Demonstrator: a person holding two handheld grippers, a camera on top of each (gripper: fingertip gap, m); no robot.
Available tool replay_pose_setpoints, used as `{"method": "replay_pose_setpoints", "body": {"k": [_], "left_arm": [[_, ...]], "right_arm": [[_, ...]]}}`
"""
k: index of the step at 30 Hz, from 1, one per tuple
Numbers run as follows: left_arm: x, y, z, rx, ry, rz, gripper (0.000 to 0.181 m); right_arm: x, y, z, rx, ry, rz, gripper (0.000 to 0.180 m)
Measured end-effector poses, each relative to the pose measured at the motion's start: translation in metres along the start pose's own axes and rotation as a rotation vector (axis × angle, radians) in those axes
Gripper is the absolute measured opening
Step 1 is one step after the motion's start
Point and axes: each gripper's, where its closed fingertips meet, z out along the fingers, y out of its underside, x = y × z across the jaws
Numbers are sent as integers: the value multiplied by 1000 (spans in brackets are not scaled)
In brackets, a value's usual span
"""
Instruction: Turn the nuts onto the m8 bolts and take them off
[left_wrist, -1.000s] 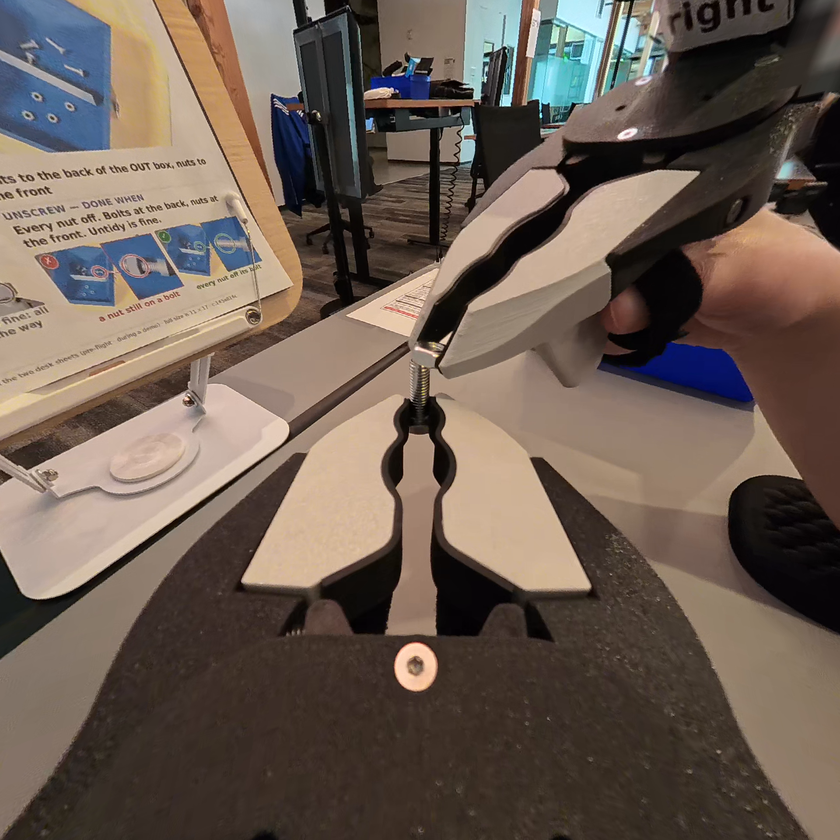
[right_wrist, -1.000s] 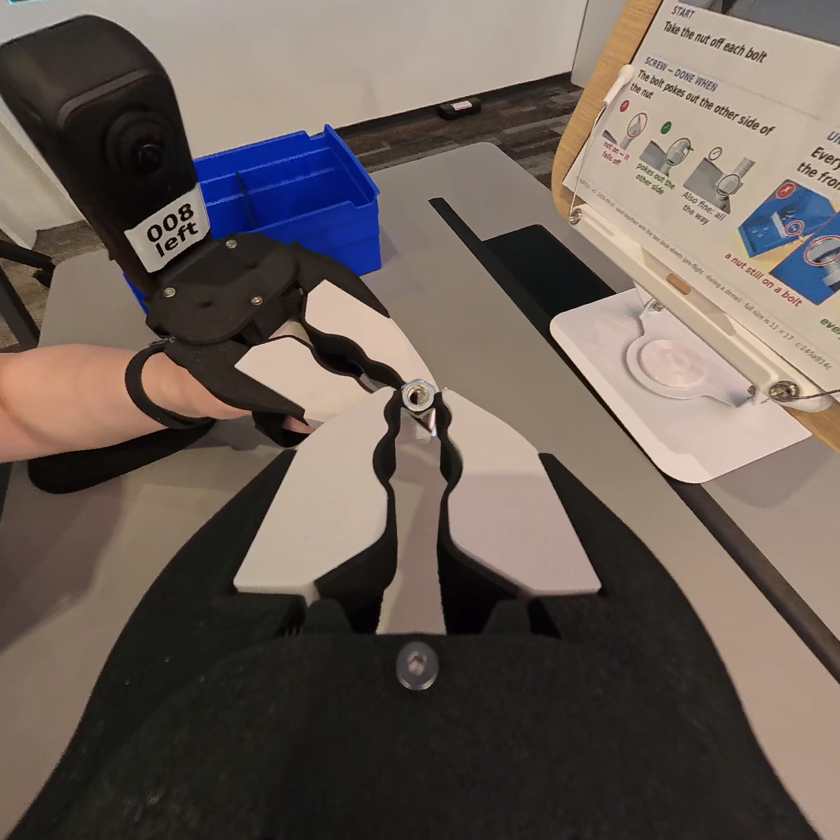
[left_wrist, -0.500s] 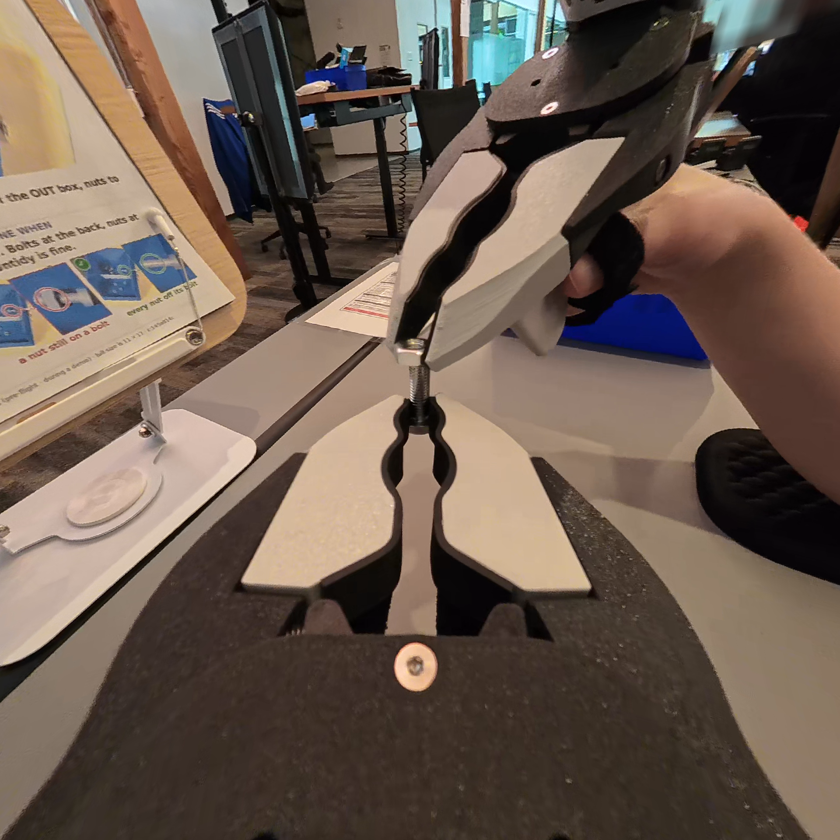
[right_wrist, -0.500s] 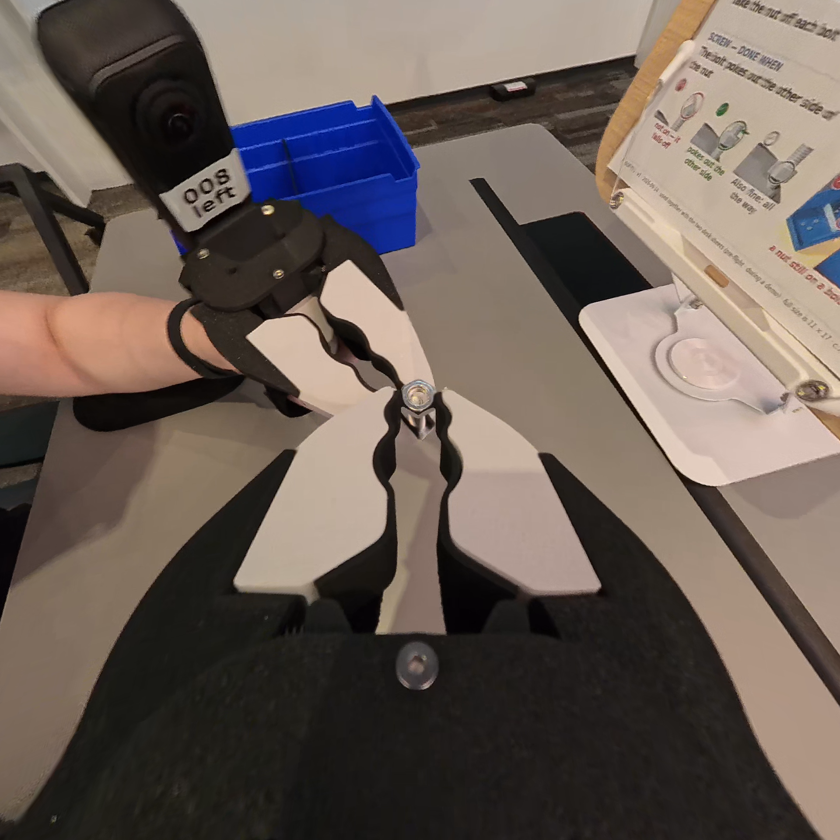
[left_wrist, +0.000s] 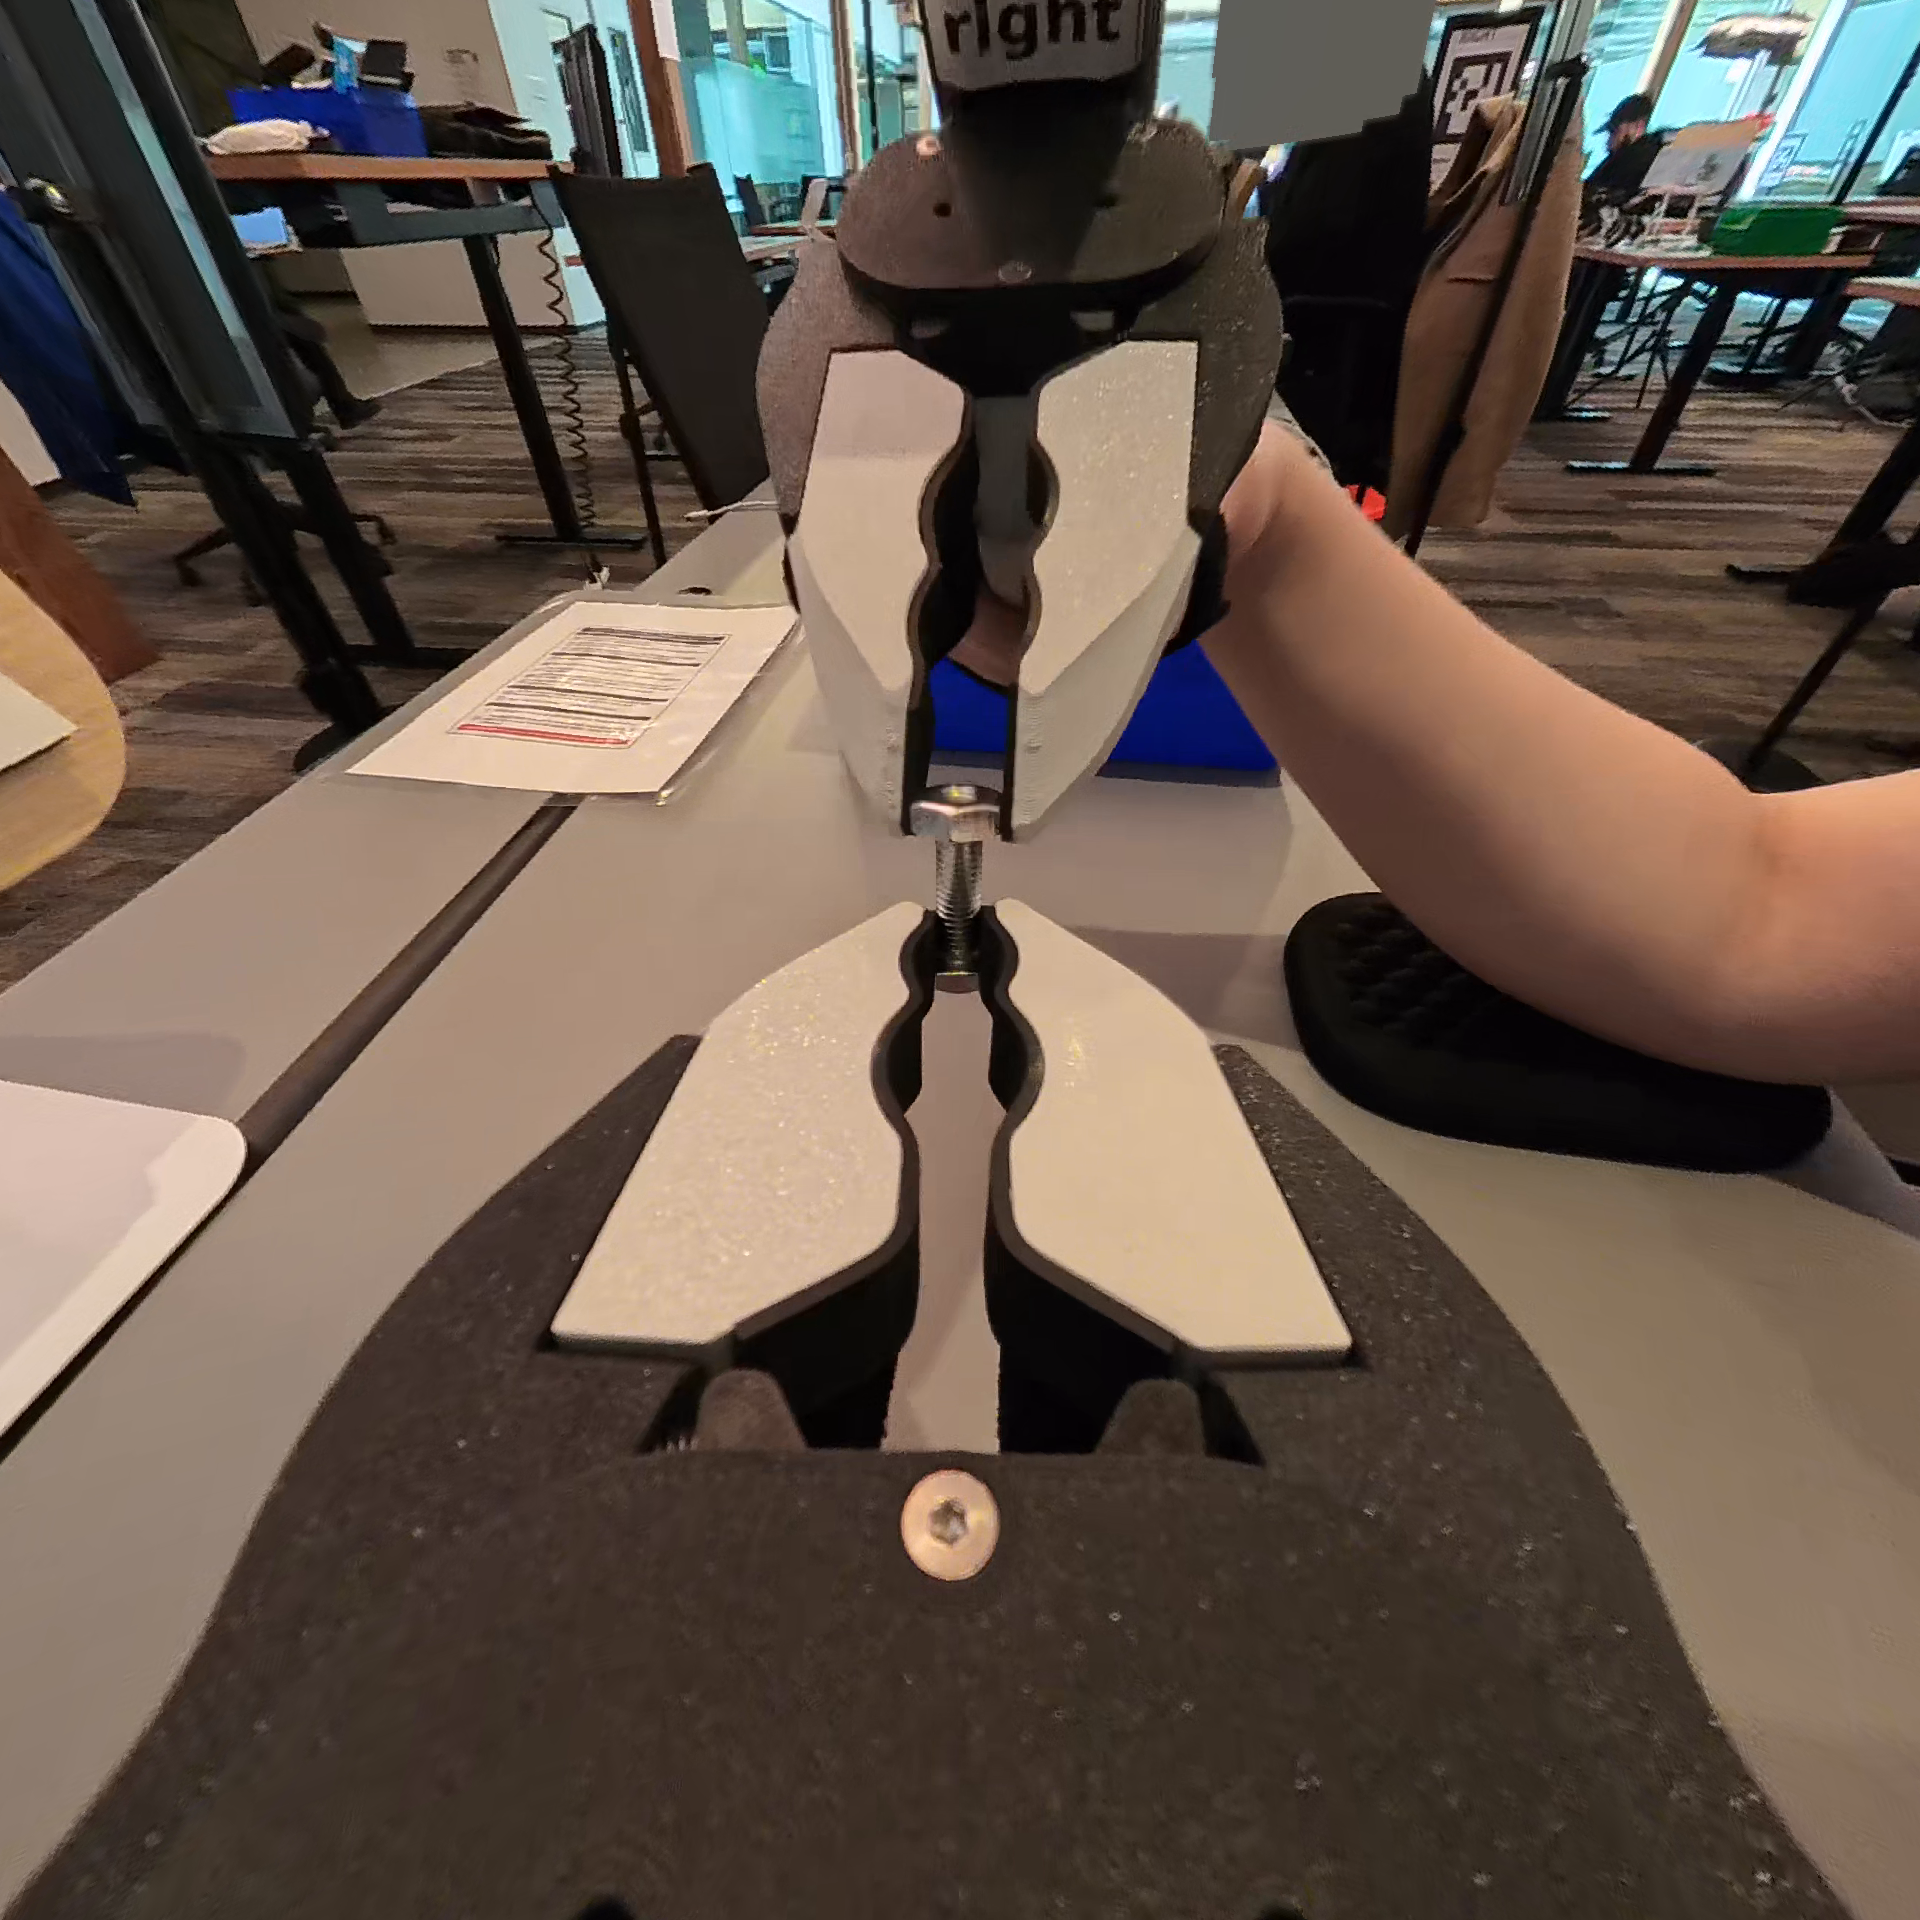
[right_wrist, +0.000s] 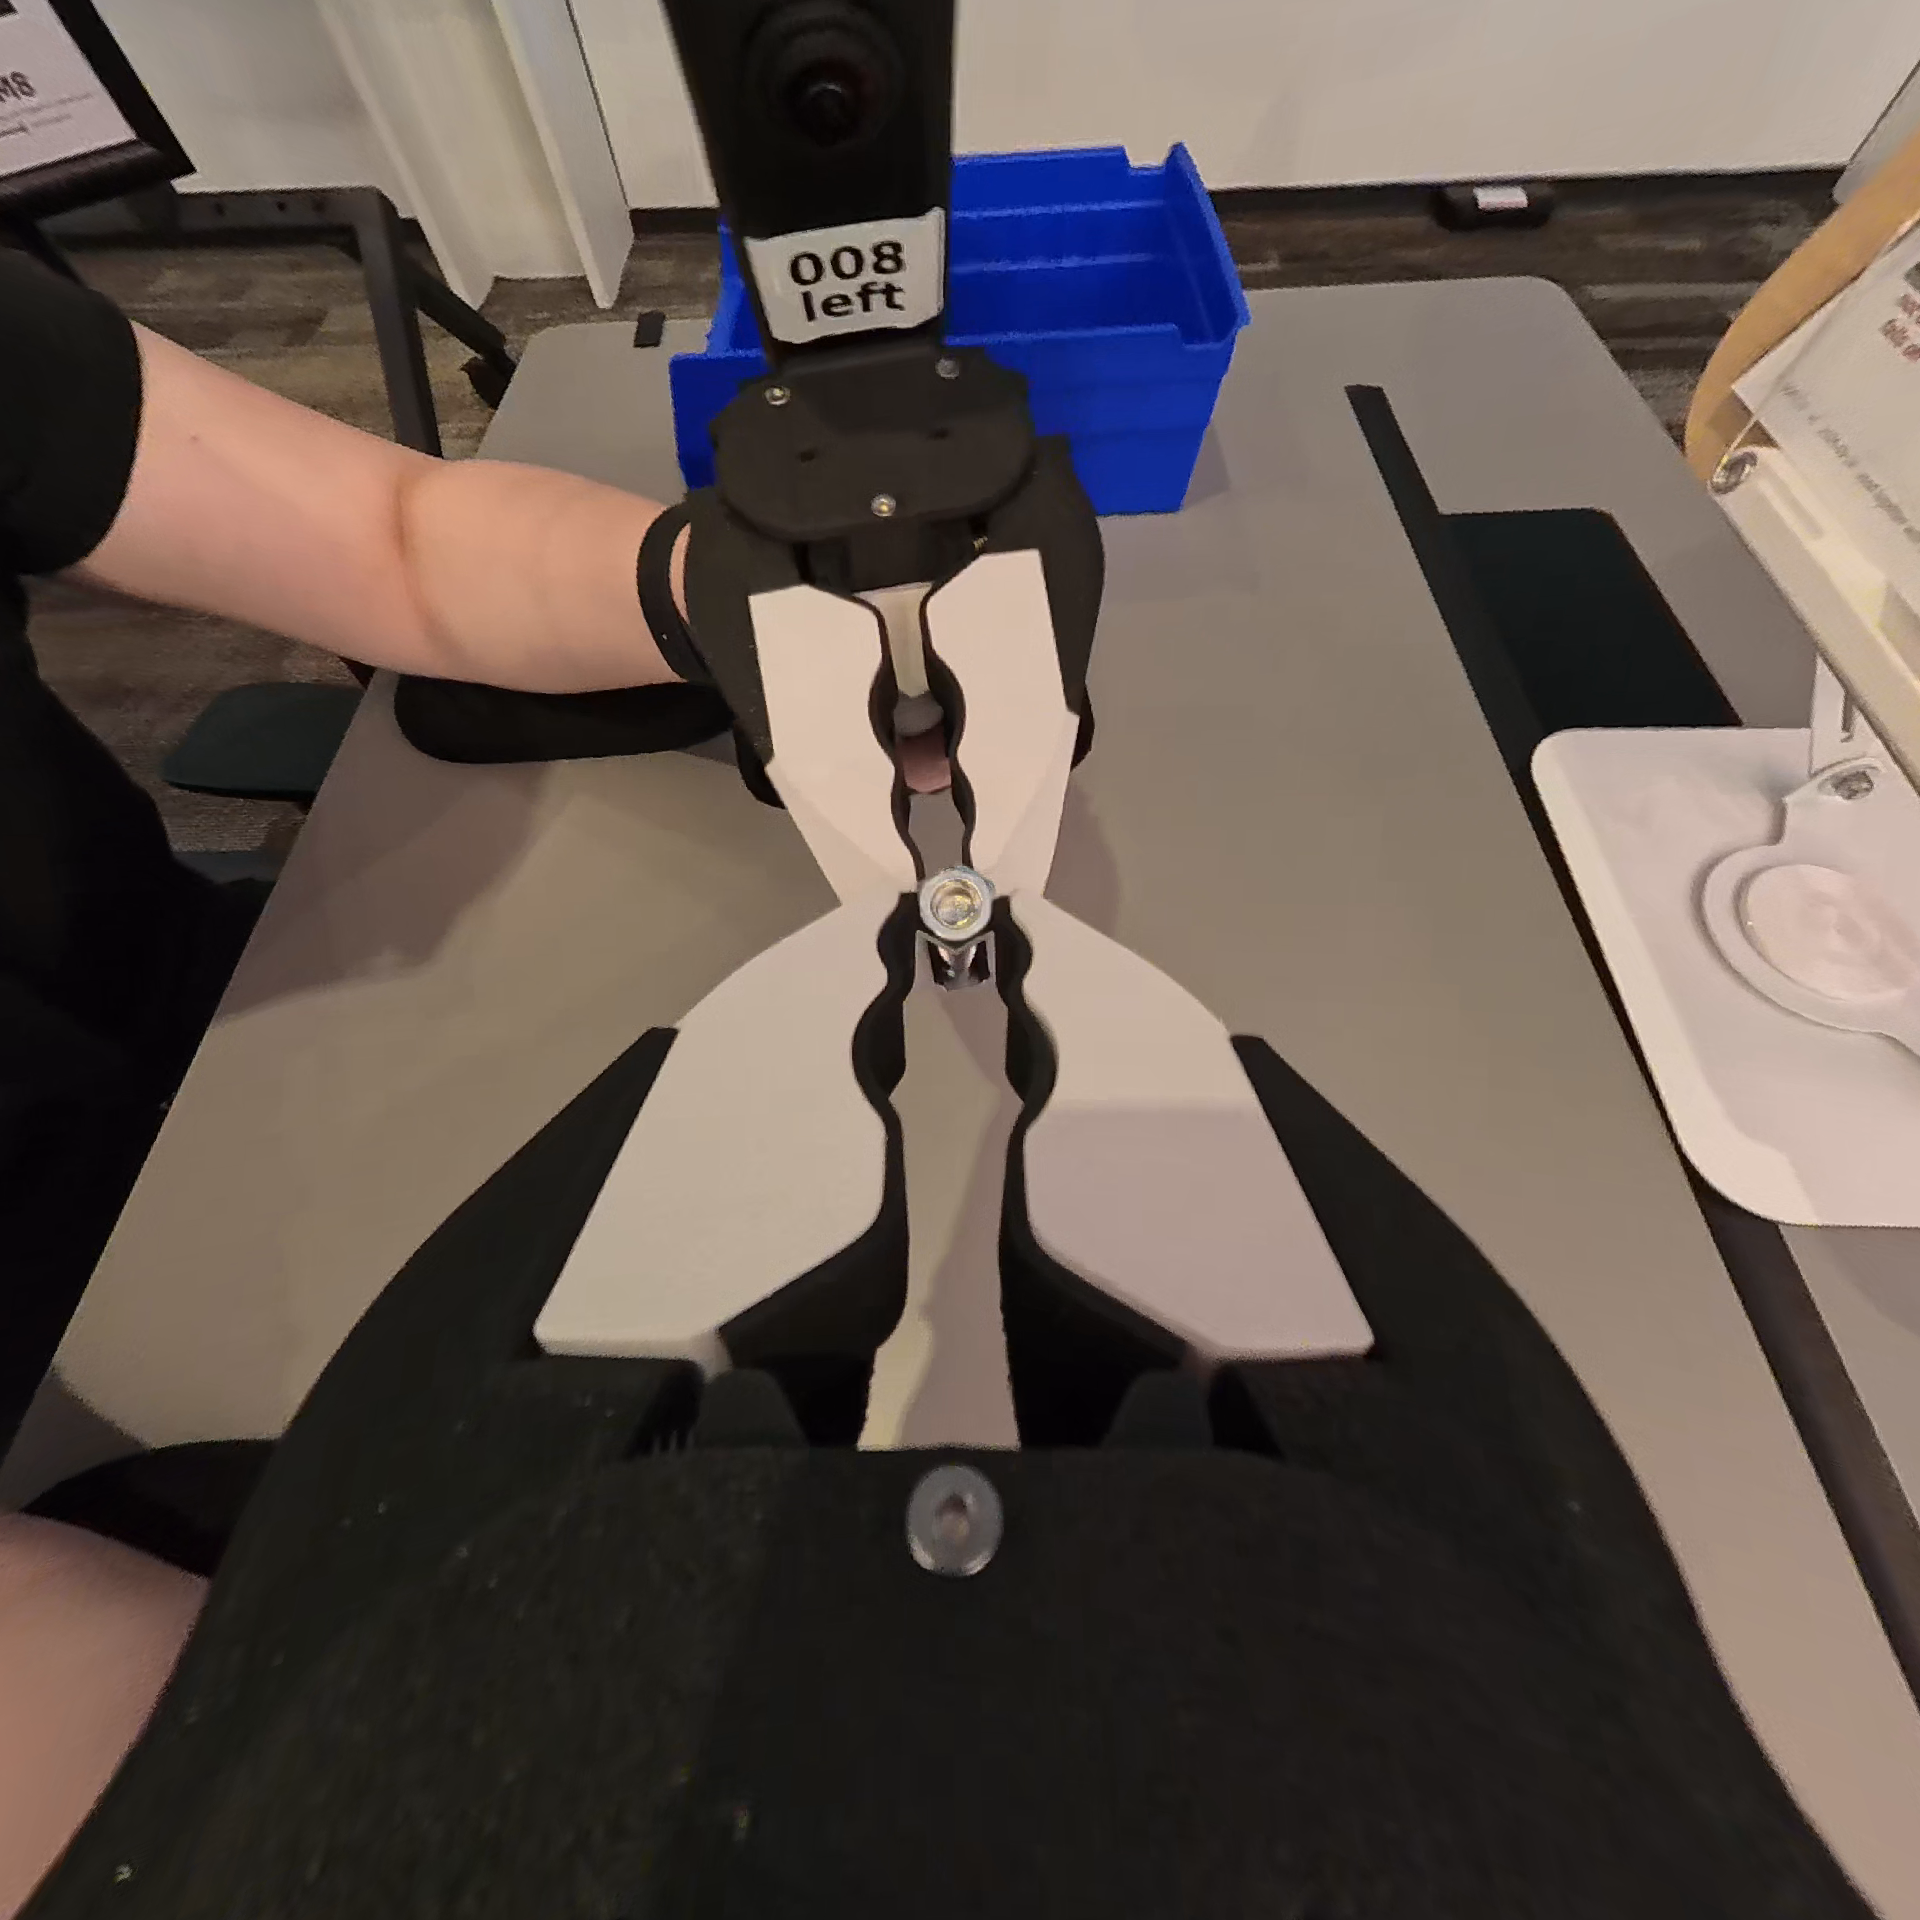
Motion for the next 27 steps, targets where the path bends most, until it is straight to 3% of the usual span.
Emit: {"method": "replay_pose_setpoints", "body": {"k": [6,14,27], "left_arm": [[-24,7,-3,-76,-182,9,7],[-55,6,-21,-115,-412,19,7],[-70,5,-35,-89,-477,-62,7]], "right_arm": [[22,1,9,-66,126,151,14],[48,-14,24,9,255,324,14],[62,-26,36,84,368,395,14]]}}
